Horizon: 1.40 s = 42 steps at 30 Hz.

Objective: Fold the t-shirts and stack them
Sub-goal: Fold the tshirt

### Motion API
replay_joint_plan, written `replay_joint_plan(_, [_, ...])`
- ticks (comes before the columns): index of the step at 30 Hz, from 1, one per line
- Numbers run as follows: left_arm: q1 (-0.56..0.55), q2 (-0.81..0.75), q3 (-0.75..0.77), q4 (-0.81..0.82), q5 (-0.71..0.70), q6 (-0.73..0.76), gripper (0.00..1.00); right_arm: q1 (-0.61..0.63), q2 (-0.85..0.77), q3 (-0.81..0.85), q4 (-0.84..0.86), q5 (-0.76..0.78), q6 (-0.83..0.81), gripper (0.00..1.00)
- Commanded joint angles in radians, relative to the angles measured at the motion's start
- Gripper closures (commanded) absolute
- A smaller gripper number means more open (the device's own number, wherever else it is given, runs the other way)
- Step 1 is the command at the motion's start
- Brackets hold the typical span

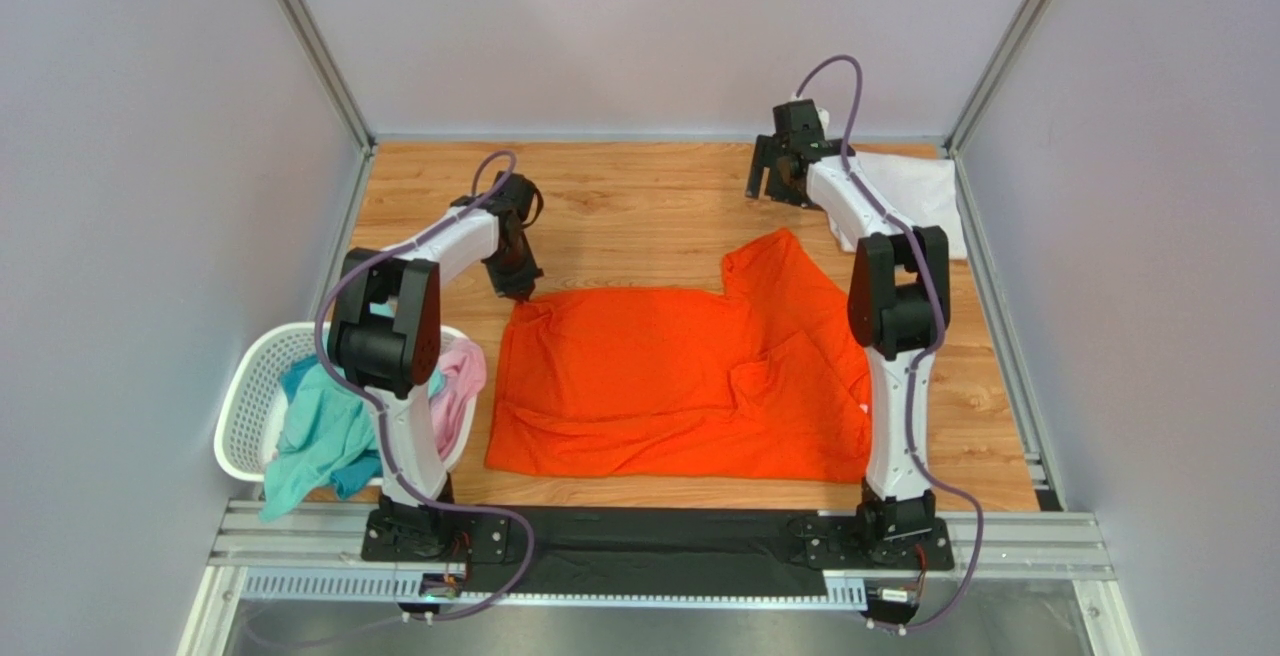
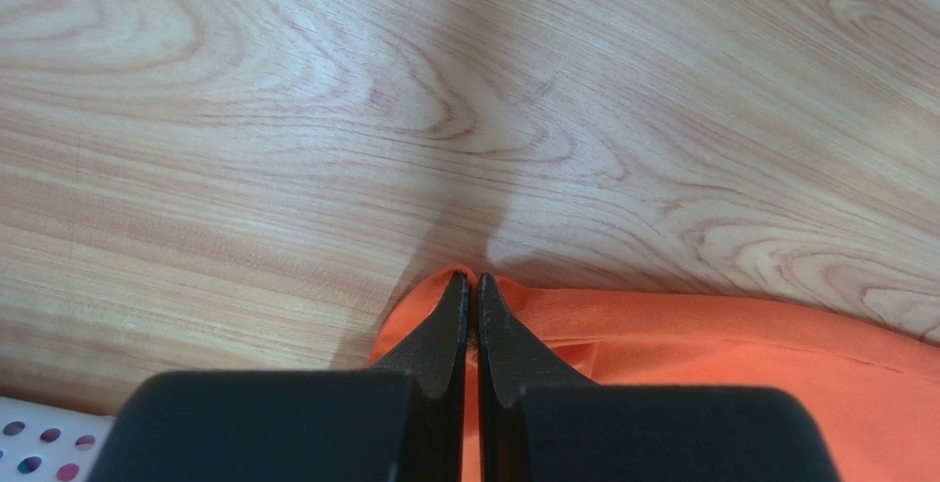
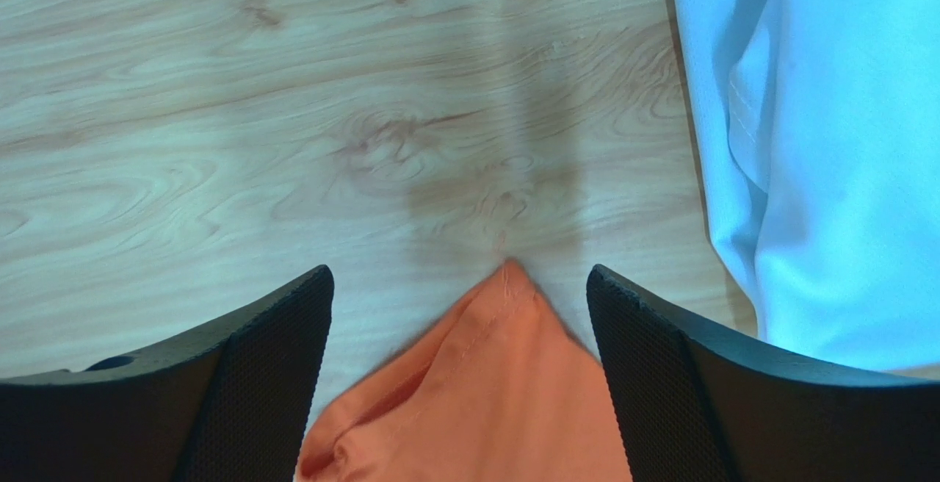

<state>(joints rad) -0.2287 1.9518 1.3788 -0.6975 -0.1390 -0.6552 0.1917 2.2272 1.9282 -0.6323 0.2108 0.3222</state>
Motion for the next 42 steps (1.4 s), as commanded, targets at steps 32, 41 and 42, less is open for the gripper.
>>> replay_joint_plan(32, [0.003,-0.091,-0.034,0.026,0.058,0.009,1.00,-0.009,0.013,-0.058,-0.106,0.007,0.015,1.00])
replay_joint_plan(41, [0.002,-0.197,-0.119,0.033,0.087,-0.015,1.00,0.025,-0.308,-0.346,0.019,-0.010,0.011,1.00])
replay_joint_plan(42, [0.003,-0.211,-0.133,0.038,0.090,-0.018,1.00,0.028,-0.342,-0.447,0.060,-0.016,0.024,1.00])
